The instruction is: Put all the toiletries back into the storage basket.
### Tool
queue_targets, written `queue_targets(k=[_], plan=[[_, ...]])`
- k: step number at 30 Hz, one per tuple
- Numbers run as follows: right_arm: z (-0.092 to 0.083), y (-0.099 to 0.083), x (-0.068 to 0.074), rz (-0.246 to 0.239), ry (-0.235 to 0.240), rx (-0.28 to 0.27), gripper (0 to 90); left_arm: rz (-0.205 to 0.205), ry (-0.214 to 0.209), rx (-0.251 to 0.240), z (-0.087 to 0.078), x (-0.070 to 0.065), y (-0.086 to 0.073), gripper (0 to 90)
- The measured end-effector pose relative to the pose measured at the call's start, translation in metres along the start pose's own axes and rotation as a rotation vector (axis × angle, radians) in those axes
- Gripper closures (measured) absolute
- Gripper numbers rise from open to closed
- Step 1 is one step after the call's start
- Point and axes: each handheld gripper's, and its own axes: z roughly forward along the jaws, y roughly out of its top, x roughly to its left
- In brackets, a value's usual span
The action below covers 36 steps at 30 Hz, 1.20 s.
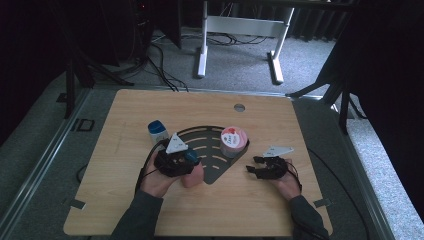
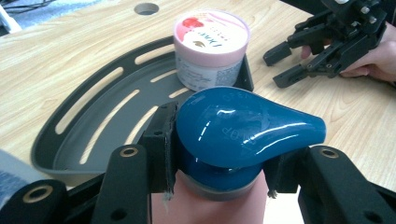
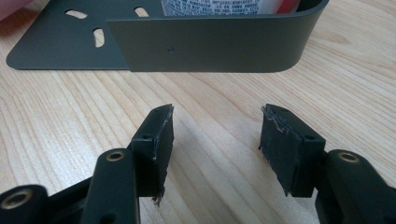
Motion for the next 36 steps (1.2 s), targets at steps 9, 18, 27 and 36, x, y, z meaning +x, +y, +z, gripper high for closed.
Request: queue_targets(k=[9, 18, 27, 36], plan=[[0.0, 0.0, 0.0, 0.002, 0.001, 0.0, 44.0, 0.005, -0.023, -0.008, 0.006, -0.005, 0.006, 53.1], [0.0, 0.0, 0.0, 0.004, 0.003, 0.0, 43.9, 0.001, -0.03, -0.023, 0.015, -0.004, 0.015, 53.1], [0.0, 0.0, 0.0, 0.003, 0.002, -0.001, 43.9, 0.009, -0.013, -0.02, 0.023, -0.005, 0.021, 53.0], [0.0, 0.0, 0.0, 0.003, 0.002, 0.0, 43.8, 0.016, -0.003, -0.028, 0.028, -0.004, 0.03, 53.1]])
